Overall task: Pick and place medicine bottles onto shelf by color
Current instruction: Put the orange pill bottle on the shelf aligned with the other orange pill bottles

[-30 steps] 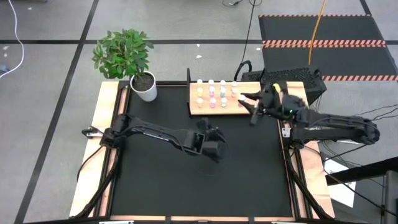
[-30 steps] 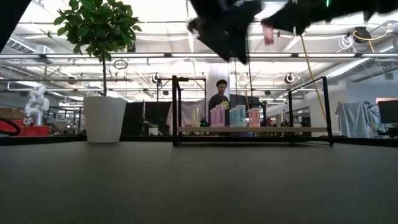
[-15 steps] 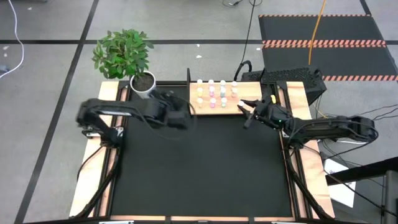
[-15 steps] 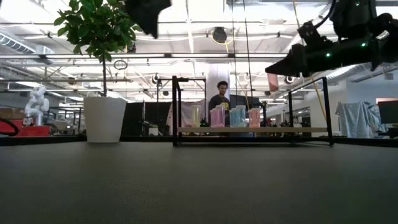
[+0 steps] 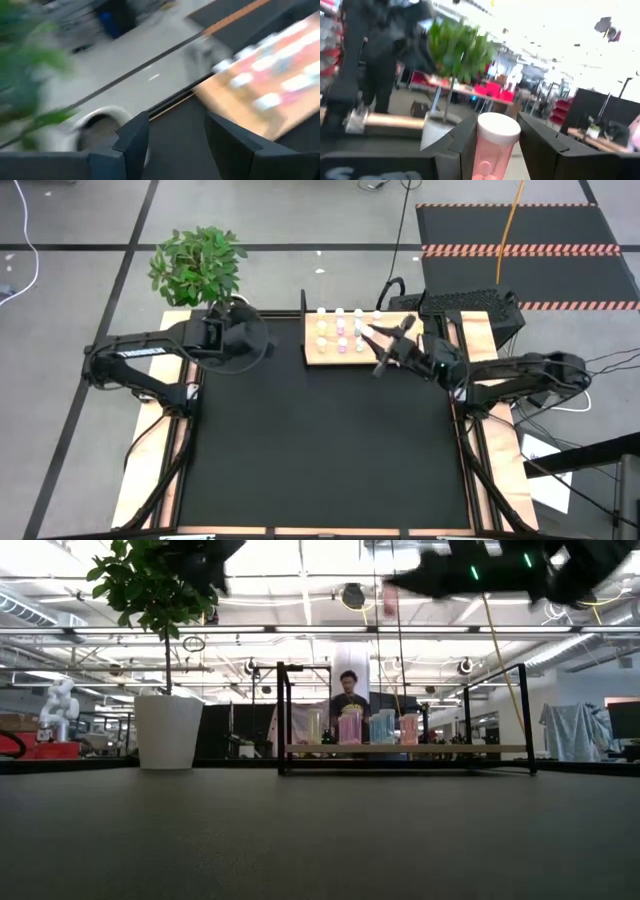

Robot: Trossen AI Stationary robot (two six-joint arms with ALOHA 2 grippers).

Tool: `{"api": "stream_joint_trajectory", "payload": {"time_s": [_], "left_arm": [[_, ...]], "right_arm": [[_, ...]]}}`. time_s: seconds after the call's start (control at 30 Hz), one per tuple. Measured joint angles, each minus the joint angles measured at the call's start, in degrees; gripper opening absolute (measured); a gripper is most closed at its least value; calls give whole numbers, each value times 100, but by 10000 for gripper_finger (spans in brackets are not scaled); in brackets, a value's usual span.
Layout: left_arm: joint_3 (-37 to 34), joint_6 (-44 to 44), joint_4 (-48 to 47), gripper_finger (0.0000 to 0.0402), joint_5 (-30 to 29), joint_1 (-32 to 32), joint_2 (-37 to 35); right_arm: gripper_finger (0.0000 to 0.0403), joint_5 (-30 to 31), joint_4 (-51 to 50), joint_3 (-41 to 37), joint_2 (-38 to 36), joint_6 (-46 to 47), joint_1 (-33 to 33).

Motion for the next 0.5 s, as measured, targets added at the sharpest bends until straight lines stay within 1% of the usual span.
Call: {"api": "stream_joint_trajectory", "payload": {"time_s": [0.07,0.13,0.2,0.23,0.27,0.4,0.43,0.5], "left_arm": [[-87,645,1146,193,417,66,-35],[-253,1725,2529,192,1196,124,-36],[-466,2674,4027,191,2110,183,10],[-551,2960,4714,191,2483,219,70],[-620,3122,5253,192,2761,266,108],[-754,3296,7003,203,3432,538,361],[-763,3298,7277,207,3679,601,433],[-759,3344,7976,213,4443,654,690]], "right_arm": [[125,-7,-483,590,-98,-23,16],[125,-132,-740,1058,-216,474,-30],[125,-655,-787,1345,-339,981,-112],[125,-956,-812,1421,-393,1172,-147],[125,-1239,-823,1495,-429,1344,-179],[125,-2083,-840,1620,-583,2051,-266],[125,-2246,-839,1621,-601,2164,-278],[125,-2521,-800,1629,-602,2316,-282]]}}
